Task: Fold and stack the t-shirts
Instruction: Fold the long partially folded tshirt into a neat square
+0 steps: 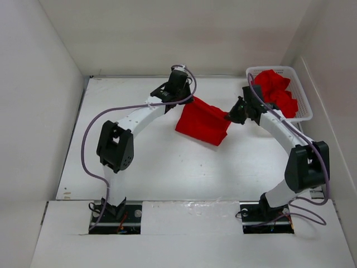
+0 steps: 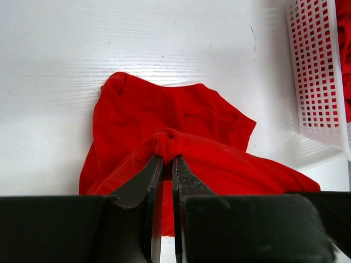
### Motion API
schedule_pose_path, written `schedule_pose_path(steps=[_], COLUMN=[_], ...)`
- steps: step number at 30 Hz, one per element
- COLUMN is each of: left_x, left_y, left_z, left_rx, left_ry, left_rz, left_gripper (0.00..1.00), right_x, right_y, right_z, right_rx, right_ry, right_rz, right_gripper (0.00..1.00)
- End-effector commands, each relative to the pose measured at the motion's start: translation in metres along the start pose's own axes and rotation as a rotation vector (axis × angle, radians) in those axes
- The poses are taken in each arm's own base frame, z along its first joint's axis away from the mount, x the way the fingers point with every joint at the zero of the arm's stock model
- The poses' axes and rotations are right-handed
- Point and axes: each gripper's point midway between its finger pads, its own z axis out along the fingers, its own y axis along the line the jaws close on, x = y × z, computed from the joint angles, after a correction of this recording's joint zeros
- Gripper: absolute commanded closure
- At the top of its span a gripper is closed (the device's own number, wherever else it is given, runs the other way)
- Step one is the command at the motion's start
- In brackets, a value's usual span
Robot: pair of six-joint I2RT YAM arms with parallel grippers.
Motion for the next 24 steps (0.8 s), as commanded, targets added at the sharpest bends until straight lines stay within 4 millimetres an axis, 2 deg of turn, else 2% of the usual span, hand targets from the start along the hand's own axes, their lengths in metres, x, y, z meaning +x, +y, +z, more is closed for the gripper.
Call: schedule_pose_path(steps=[1,3,4,5,6,7,8,9,10,11,12,13,14,16,17,19,22,23,24], left_x=[-0.058,-0.056,-0.049,-0.045,-0.038,-0.017,-0.020,-0.013,0.008,0.005,0.011,0.017,0.030,0.035,0.046,0.045,0.049,0.045,0.036], left_y=[0.008,0.015,0.021,0.026,0.031,0.046,0.044,0.048,0.061,0.059,0.057,0.054,0.062,0.062,0.069,0.069,0.068,0.065,0.062], left_z=[-0.038,-0.050,-0.063,-0.069,-0.074,-0.074,-0.090,-0.096,-0.096,-0.109,-0.113,-0.117,-0.120,-0.134,-0.134,-0.143,-0.139,-0.137,-0.136], left_rx=[-0.033,-0.054,-0.065,-0.078,-0.083,-0.116,-0.097,-0.101,-0.125,-0.105,-0.097,-0.088,-0.125,-0.128,-0.144,-0.123,-0.106,-0.104,-0.107], left_ry=[-0.179,-0.190,-0.189,-0.191,-0.183,-0.153,-0.180,-0.173,-0.139,-0.165,-0.158,-0.152,-0.132,-0.133,-0.113,-0.138,-0.140,-0.143,-0.155], left_rz=[-0.015,-0.029,-0.038,-0.060,-0.071,-0.080,-0.099,-0.111,-0.130,-0.146,-0.148,-0.142,-0.143,-0.148,-0.161,-0.178,-0.179,-0.171,-0.172], left_gripper=[1.00,1.00,1.00,1.00,1.00,1.00,1.00,1.00,1.00,1.00,1.00,1.00,1.00,1.00,1.00,1.00,1.00,1.00,1.00], right_x=[-0.001,0.009,0.015,0.031,0.036,0.046,0.066,0.073,0.082,0.091,0.107,0.113,0.121,0.137,0.138,0.146,0.140,0.137,0.135], right_y=[0.015,0.016,0.015,0.010,0.012,0.010,0.005,0.006,0.004,0.004,0.001,0.001,0.001,0.004,0.010,0.009,0.005,0.010,0.005], right_z=[-0.026,-0.042,-0.046,-0.047,-0.056,-0.059,-0.058,-0.065,-0.065,-0.067,-0.067,-0.069,-0.069,-0.076,-0.080,-0.080,-0.075,-0.076,-0.069], right_rx=[-0.037,-0.050,-0.053,-0.043,-0.063,-0.067,-0.069,-0.091,-0.088,-0.096,-0.098,-0.104,-0.106,-0.130,-0.153,-0.153,-0.125,-0.141,-0.116], right_ry=[-0.035,-0.031,-0.023,0.006,-0.002,0.020,0.067,0.075,0.089,0.112,0.150,0.157,0.180,0.211,0.206,0.222,0.199,0.187,0.192], right_rz=[-0.078,-0.092,-0.100,-0.102,-0.097,-0.094,-0.100,-0.102,-0.089,-0.088,-0.098,-0.099,-0.094,-0.114,-0.115,-0.130,-0.123,-0.123,-0.110], right_gripper=[1.00,1.00,1.00,1.00,1.00,1.00,1.00,1.00,1.00,1.00,1.00,1.00,1.00,1.00,1.00,1.00,1.00,1.00,1.00])
